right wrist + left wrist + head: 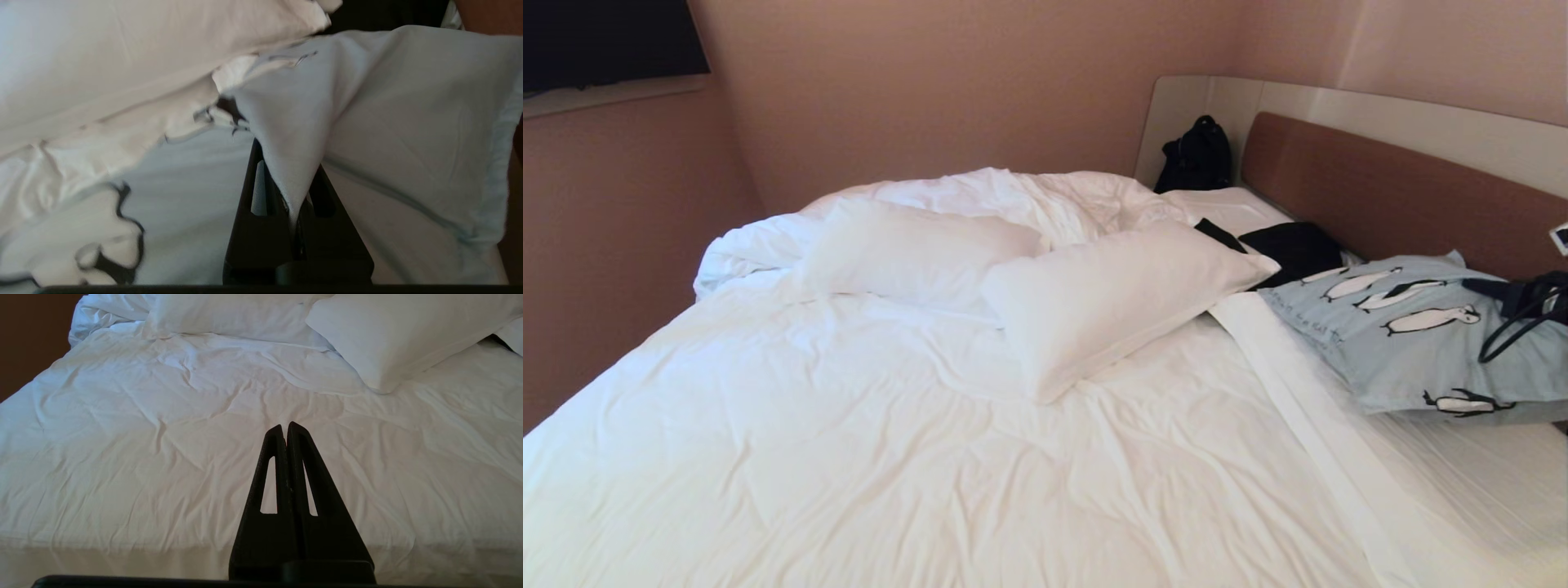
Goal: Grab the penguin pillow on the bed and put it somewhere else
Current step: Place the pillow at the bedside
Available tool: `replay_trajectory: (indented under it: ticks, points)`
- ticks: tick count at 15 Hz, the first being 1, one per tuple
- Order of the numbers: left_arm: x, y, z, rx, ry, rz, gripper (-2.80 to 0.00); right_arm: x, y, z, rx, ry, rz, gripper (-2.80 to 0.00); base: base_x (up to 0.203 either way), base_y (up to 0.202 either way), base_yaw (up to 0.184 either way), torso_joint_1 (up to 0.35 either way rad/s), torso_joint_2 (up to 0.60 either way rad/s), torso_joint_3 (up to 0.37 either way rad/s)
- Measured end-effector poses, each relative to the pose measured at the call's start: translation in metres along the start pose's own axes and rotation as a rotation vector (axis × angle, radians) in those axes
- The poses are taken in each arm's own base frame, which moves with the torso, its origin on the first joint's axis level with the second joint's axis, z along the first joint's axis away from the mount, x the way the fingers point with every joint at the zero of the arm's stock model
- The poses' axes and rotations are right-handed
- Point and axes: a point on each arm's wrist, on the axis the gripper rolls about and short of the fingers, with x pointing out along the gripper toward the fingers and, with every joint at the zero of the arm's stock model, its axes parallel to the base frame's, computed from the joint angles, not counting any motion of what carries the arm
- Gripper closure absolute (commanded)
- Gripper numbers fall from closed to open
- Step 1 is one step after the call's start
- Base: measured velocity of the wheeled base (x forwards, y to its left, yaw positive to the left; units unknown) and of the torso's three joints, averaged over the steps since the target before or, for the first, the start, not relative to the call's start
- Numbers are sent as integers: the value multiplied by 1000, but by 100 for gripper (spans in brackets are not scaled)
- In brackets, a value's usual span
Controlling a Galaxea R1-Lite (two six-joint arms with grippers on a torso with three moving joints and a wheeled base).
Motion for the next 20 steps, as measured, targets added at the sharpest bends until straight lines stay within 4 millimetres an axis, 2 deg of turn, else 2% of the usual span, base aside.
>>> replay_trajectory:
  ticks: [4,8,12,13,15,18,20]
  points:
    - [0,0,0,0,0,-1,0,9,-7,-31,-30,77,-34,0,0,0,0,0,0,0]
    - [0,0,0,0,0,0,0,14,-13,-54,-67,123,-73,0,0,0,0,0,0,0]
    - [0,0,0,0,1,0,0,10,-20,-64,-82,155,-131,0,0,0,0,0,0,0]
    - [0,0,0,-1,0,0,0,9,-22,-65,-80,159,-139,-280,0,0,0,0,0,0]
    - [0,0,0,0,0,1,0,2,-25,-62,-79,157,-156,-280,0,0,0,0,0,0]
    - [0,0,0,0,1,-1,0,-21,-22,-40,-83,142,-178,-280,0,0,0,0,0,0]
    - [0,0,0,0,0,0,0,-38,-10,-24,-80,141,-186,-280,0,0,0,0,0,0]
